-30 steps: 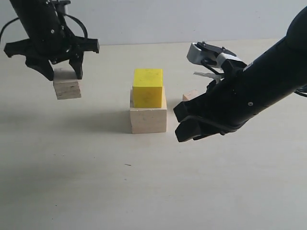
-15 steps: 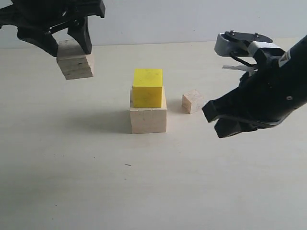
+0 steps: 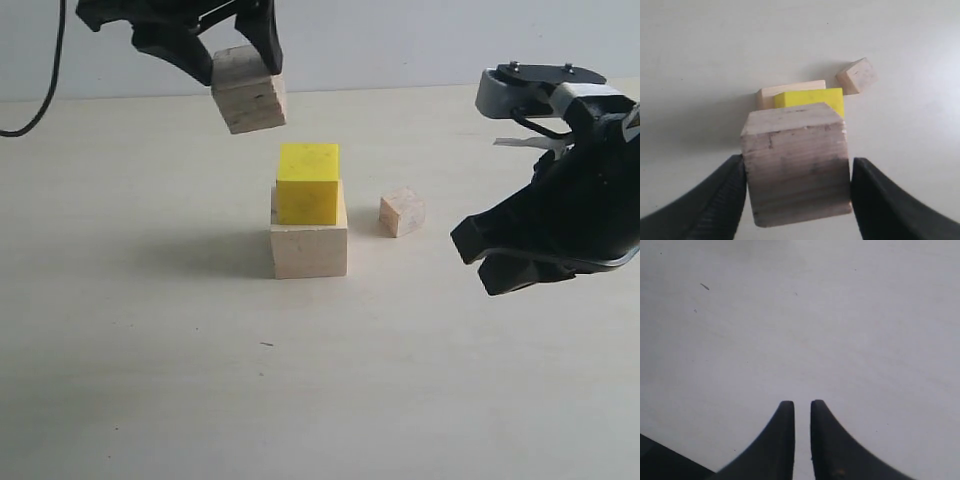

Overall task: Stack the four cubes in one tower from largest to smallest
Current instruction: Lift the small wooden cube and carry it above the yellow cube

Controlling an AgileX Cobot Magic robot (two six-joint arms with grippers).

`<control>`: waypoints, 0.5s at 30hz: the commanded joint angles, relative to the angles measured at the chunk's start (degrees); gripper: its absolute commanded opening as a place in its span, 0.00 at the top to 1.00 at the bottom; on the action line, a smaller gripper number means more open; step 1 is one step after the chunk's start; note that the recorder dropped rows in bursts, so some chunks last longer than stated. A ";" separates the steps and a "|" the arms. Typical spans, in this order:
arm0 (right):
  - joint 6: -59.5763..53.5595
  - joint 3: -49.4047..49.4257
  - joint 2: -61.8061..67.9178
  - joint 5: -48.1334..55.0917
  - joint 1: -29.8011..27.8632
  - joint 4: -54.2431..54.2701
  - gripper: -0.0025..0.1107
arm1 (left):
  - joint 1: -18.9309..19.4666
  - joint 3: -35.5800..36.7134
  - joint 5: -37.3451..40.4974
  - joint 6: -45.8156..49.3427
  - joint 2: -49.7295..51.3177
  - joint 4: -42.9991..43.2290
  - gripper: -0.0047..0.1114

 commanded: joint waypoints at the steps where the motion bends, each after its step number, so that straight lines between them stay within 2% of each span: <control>1: -0.44 -0.23 -0.52 0.05 -0.22 -0.46 0.87 | -0.28 -4.60 -0.26 0.87 3.95 -3.31 0.96; 7: -1.07 -0.23 -0.52 -0.53 -0.22 -0.51 0.87 | -0.42 -8.09 -0.26 1.63 8.25 -4.39 0.96; 15: -1.07 -0.23 -0.52 -0.66 -0.22 -0.51 0.87 | -0.42 -8.84 -0.26 1.80 9.60 -4.48 0.96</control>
